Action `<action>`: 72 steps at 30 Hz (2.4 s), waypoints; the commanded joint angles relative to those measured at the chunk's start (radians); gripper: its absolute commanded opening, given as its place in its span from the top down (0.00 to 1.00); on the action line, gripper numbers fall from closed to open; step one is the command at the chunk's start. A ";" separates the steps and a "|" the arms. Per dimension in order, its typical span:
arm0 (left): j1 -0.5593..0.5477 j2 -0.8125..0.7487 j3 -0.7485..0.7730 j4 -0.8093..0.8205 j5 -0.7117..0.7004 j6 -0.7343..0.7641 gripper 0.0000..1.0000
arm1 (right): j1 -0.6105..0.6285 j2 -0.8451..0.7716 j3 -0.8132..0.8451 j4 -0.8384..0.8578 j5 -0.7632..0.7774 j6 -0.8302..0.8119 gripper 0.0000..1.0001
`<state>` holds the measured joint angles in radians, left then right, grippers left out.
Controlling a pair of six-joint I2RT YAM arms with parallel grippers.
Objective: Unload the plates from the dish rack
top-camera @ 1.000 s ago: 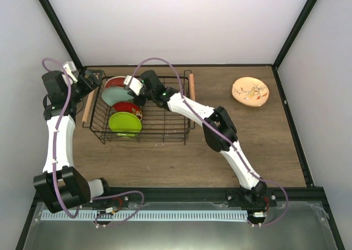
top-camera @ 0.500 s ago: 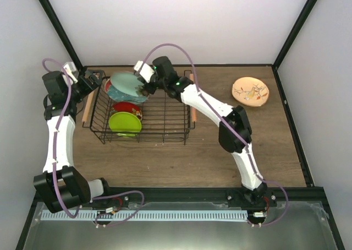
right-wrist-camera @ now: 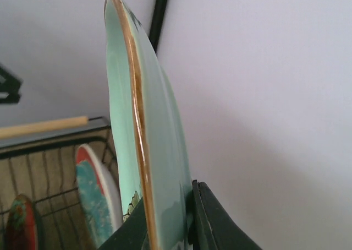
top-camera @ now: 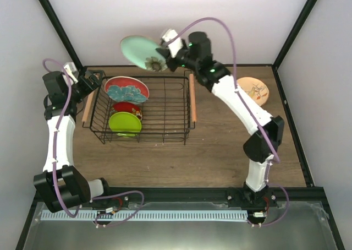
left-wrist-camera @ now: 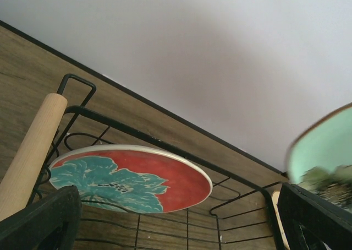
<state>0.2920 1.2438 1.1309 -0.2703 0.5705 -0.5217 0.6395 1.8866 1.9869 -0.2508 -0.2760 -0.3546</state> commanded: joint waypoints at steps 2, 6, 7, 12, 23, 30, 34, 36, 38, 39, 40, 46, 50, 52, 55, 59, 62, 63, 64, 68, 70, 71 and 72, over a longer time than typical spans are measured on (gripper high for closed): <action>-0.003 0.011 -0.008 0.028 0.020 -0.011 0.00 | -0.152 -0.144 -0.012 0.170 -0.010 0.154 0.99; -0.003 0.011 -0.008 0.028 0.021 -0.012 0.00 | -0.254 -0.167 -0.023 0.124 0.116 0.249 0.99; -0.004 0.011 -0.008 0.028 0.022 -0.011 0.00 | -0.289 -0.170 -0.022 0.104 0.134 0.292 0.99; -0.003 0.012 -0.009 0.028 0.023 -0.011 0.00 | -0.443 -0.208 -0.076 0.043 0.204 0.477 0.99; -0.006 0.022 -0.005 0.037 0.037 -0.011 0.00 | -0.816 -0.265 -0.342 0.001 0.017 0.905 0.99; -0.012 0.029 0.008 0.036 0.049 0.015 0.00 | -0.906 -0.294 -0.580 0.096 -0.118 1.078 0.99; -0.017 0.034 0.021 0.026 0.048 0.034 0.00 | -0.925 -0.298 -0.708 0.191 -0.163 1.169 0.99; -0.018 0.034 0.021 0.025 0.047 0.036 0.00 | -0.936 -0.303 -0.770 0.239 -0.171 1.214 0.99; -0.018 0.034 0.021 0.025 0.047 0.036 0.00 | -0.948 -0.306 -0.816 0.272 -0.166 1.250 0.99; -0.020 0.035 0.021 0.024 0.048 0.036 0.00 | -0.954 -0.305 -0.835 0.287 -0.165 1.260 0.99; -0.019 0.034 0.021 0.025 0.048 0.036 0.00 | -0.963 -0.304 -0.854 0.301 -0.164 1.272 0.99; -0.019 0.033 0.018 0.026 0.050 0.035 0.00 | -1.006 -0.269 -0.911 0.364 -0.180 1.305 0.99; -0.020 0.034 0.019 0.027 0.052 0.035 0.00 | -1.024 -0.232 -0.913 0.388 -0.181 1.323 0.99; -0.020 0.035 0.019 0.028 0.054 0.036 0.00 | -1.028 -0.208 -0.907 0.401 -0.183 1.331 0.99; -0.020 0.033 0.017 0.028 0.055 0.035 0.00 | -1.028 -0.162 -0.887 0.406 -0.196 1.339 0.99; -0.020 0.033 0.015 0.028 0.057 0.034 0.00 | -1.028 -0.103 -0.870 0.414 -0.211 1.351 0.99; -0.019 0.030 0.014 0.027 0.060 0.035 0.00 | -1.028 -0.086 -0.866 0.420 -0.204 1.349 0.99; -0.020 0.028 0.014 0.026 0.061 0.035 0.00 | -1.028 -0.081 -0.863 0.422 -0.203 1.349 0.99; -0.020 0.028 0.015 0.025 0.062 0.035 0.00 | -1.028 -0.078 -0.860 0.425 -0.202 1.349 0.99; -0.020 0.029 0.013 0.026 0.065 0.034 0.00 | -1.028 -0.056 -0.845 0.429 -0.207 1.351 0.99; -0.020 0.031 0.013 0.028 0.066 0.032 0.00 | -1.028 -0.041 -0.835 0.430 -0.208 1.351 0.99; -0.019 0.031 0.013 0.028 0.067 0.032 0.00 | -1.028 -0.033 -0.829 0.429 -0.211 1.352 0.99; -0.020 0.032 0.014 0.028 0.068 0.032 0.00 | -1.028 -0.024 -0.823 0.426 -0.212 1.351 0.99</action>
<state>0.2760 1.2732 1.1313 -0.2562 0.6159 -0.4942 -0.3828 1.8542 1.0824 0.0708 -0.4446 0.9833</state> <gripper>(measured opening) 0.998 0.123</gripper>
